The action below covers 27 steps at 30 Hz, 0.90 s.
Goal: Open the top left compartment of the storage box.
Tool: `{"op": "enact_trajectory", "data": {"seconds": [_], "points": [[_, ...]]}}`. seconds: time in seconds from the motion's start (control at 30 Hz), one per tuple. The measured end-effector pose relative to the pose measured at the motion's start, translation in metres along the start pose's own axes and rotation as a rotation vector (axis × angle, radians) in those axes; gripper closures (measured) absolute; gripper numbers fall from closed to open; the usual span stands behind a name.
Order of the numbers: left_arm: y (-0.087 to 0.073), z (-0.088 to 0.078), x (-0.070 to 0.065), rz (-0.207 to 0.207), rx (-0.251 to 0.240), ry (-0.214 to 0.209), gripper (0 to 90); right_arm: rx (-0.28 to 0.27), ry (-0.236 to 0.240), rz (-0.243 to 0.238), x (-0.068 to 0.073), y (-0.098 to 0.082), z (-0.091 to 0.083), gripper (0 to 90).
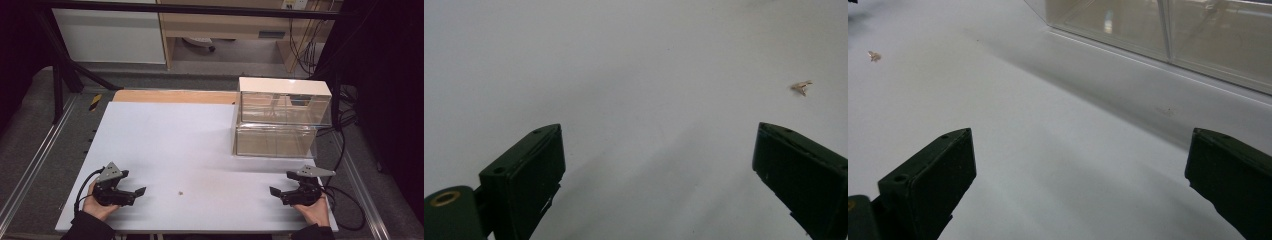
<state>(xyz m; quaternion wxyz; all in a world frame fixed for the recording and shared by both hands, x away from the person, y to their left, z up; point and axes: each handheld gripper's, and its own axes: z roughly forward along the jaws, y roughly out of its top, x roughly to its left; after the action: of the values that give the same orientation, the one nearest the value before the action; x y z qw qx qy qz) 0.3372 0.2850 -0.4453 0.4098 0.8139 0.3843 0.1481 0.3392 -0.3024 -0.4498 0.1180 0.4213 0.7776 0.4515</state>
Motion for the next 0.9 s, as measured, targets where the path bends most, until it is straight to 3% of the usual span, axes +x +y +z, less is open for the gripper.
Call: {"op": "enact_trajectory", "data": {"seconds": [0.53,0.8,0.9], "points": [[-0.001,-0.002,0.001,-0.01,-0.003,-0.003,7.7,-0.011,0.0,-0.001,0.005,0.004,-0.003,0.8],[-0.001,-0.002,0.0,-0.017,0.001,-0.003,7.7,-0.013,0.003,-0.026,0.008,0.008,-0.004,3.5],[-0.001,-0.001,0.001,-0.015,0.007,-0.002,7.7,-0.03,0.007,-0.046,0.011,0.012,-0.006,8.2]]}}
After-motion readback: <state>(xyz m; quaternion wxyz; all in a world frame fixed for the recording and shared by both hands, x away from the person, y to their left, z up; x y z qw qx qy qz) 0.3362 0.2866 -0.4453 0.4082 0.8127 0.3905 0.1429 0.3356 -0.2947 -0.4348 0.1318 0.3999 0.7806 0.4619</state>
